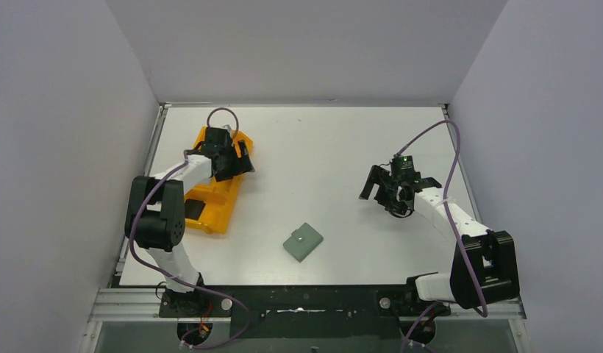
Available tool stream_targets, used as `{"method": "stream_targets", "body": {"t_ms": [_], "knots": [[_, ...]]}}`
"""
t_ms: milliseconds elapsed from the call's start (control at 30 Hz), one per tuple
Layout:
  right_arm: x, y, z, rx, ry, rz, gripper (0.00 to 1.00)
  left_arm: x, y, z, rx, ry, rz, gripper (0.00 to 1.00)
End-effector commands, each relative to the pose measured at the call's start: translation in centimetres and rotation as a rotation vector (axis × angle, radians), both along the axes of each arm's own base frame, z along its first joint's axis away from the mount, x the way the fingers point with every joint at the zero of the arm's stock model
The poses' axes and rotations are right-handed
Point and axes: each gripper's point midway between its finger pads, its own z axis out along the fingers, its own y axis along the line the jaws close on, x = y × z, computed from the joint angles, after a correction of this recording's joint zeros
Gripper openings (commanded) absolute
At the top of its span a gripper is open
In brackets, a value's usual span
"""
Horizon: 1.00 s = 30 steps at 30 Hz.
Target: Take the credit cards out of the card holder
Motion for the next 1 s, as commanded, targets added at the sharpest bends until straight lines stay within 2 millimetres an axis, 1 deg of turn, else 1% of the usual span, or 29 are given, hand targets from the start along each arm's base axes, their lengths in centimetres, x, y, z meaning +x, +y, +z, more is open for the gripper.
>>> {"method": "stream_targets", "body": {"t_ms": [0, 133, 333, 500, 667, 800, 900, 967], "knots": [[1.1, -0.3, 1.1, -0.023, -0.045, -0.004, 0.98, 0.2, -3.9, 2.2, -0.011, -0.098, -0.123, 0.77], [1.1, -0.3, 1.2, -0.024, -0.049, -0.009, 0.98, -0.8, -7.6, 1.9, -0.019, -0.103, -0.222, 0.77], [1.1, -0.9, 1.4, -0.045, -0.058, -0.033, 0.98, -2.5, -13.6, 2.2, -0.016, -0.124, -0.378, 0.76], [1.1, -1.7, 1.9, -0.070, -0.077, -0.065, 0.98, -4.5, -18.8, 2.7, -0.033, -0.141, -0.512, 0.76], [1.1, -2.3, 3.0, -0.081, -0.121, -0.097, 0.98, -7.0, -23.6, 2.6, -0.025, -0.141, -0.648, 0.76], [1.2, -2.7, 3.7, -0.082, -0.156, -0.111, 0.98, -8.3, -25.8, 3.2, -0.038, -0.152, -0.699, 0.76], [1.5, -2.6, 4.2, -0.070, -0.185, -0.089, 0.98, -8.5, -26.3, 4.5, -0.055, -0.179, -0.699, 0.76], [1.8, -2.3, 4.5, -0.060, -0.200, -0.063, 0.98, -8.4, -26.3, 5.8, -0.065, -0.205, -0.688, 0.76]]}}
